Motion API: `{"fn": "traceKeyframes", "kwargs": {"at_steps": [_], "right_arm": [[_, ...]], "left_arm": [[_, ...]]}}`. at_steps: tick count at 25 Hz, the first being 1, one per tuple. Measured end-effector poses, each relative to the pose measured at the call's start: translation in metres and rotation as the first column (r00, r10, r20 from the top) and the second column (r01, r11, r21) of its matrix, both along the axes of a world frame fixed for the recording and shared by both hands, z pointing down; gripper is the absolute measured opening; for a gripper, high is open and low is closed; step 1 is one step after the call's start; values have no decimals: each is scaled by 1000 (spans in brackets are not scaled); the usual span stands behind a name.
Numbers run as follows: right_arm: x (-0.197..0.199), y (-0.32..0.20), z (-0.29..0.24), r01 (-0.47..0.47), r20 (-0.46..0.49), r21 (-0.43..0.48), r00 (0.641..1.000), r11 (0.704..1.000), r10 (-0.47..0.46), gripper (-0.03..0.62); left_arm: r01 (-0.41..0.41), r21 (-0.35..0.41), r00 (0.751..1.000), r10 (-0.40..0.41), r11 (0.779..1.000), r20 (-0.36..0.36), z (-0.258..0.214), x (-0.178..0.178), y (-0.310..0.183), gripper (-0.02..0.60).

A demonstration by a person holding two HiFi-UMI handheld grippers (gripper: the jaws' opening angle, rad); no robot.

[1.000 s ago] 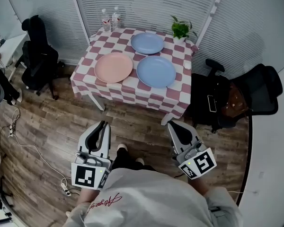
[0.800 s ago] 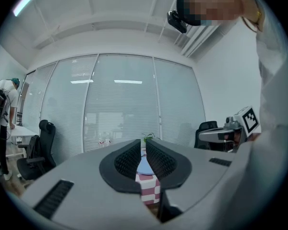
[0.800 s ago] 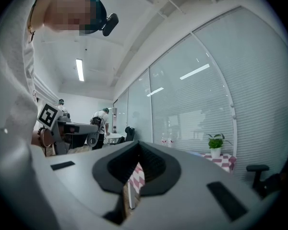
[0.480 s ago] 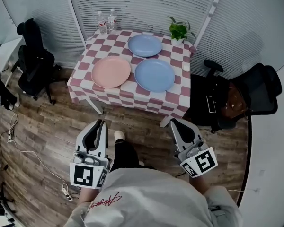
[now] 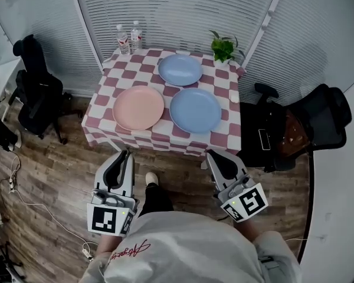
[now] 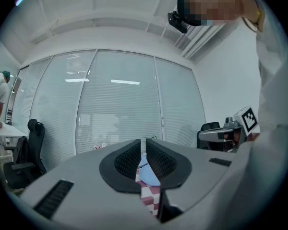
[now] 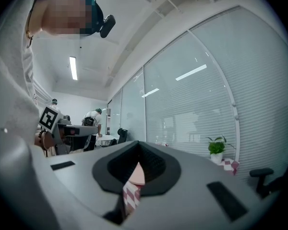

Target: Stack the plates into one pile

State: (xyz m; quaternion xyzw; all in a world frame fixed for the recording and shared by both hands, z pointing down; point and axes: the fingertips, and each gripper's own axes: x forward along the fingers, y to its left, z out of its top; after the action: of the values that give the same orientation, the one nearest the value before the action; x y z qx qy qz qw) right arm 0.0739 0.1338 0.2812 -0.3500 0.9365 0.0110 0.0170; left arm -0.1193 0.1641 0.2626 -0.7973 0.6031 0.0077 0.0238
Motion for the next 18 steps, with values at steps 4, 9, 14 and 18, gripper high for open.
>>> {"fn": "traceKeyframes", "kwargs": {"at_steps": [4,9,14,18], "right_arm": [[-16,-27,-5,-8,4,14,1000,1000,8,11],[-33,-61,-8,-23,-5,11,1000,1000,23,10],[-47,-89,-12,-39,-13,11,999,999,39,10],[-61,-114,-12,-47,-10,-2,999,999,47,9]], "left_arm": [[-12,11,1000,12,1000,8,-3,-14,-31,44],[-15,13,1000,15,1000,4,-5,-35,-66,44],[-22,14,1000,22,1000,-5,-6,-54,-98,44],[-27,15,1000,27,1000,-5,-10,-69,-124,44]]}}
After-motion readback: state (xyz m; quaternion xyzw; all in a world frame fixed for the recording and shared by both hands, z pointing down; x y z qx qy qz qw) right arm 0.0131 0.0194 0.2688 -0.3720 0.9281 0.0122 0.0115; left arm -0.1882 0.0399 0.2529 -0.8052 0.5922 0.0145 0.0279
